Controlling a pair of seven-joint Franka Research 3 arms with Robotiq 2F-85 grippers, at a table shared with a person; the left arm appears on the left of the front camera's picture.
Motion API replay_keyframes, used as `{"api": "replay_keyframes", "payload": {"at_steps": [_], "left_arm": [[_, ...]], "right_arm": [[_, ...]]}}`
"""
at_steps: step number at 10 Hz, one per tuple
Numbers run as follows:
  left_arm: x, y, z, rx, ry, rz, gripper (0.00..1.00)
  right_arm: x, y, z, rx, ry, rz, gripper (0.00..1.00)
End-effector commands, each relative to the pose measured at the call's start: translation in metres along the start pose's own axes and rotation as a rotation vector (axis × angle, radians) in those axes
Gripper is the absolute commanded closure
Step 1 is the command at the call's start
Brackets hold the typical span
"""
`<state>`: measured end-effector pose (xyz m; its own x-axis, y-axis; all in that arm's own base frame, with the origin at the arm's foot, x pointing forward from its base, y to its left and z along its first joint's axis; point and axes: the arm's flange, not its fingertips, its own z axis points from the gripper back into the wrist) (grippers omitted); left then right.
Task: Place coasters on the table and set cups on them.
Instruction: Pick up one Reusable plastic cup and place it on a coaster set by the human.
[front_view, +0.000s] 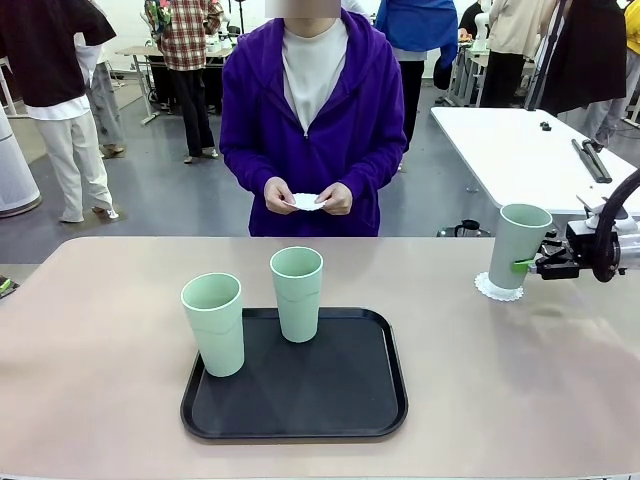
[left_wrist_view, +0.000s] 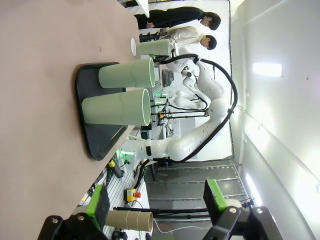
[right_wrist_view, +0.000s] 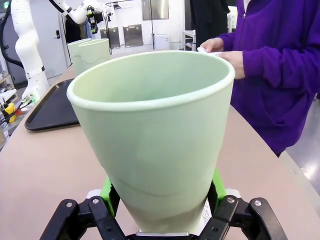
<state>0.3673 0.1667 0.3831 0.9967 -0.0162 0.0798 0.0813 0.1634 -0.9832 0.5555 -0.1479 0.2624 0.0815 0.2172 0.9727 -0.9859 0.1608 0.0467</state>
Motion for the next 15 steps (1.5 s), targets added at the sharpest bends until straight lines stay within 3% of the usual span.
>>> {"api": "replay_keyframes", "payload": {"at_steps": [1,15], "left_arm": [[0.000,-0.001,0.003,-0.012,0.002,-0.018,0.00],[0.000,-0.001,0.003,-0.012,0.002,-0.018,0.00]], "right_arm": [[-0.006,-0.012,0.001,0.007,-0.041,-0.006,0.16],[-0.021,-0.021,-0.006,-0.002,-0.069,-0.087,0.16]]}}
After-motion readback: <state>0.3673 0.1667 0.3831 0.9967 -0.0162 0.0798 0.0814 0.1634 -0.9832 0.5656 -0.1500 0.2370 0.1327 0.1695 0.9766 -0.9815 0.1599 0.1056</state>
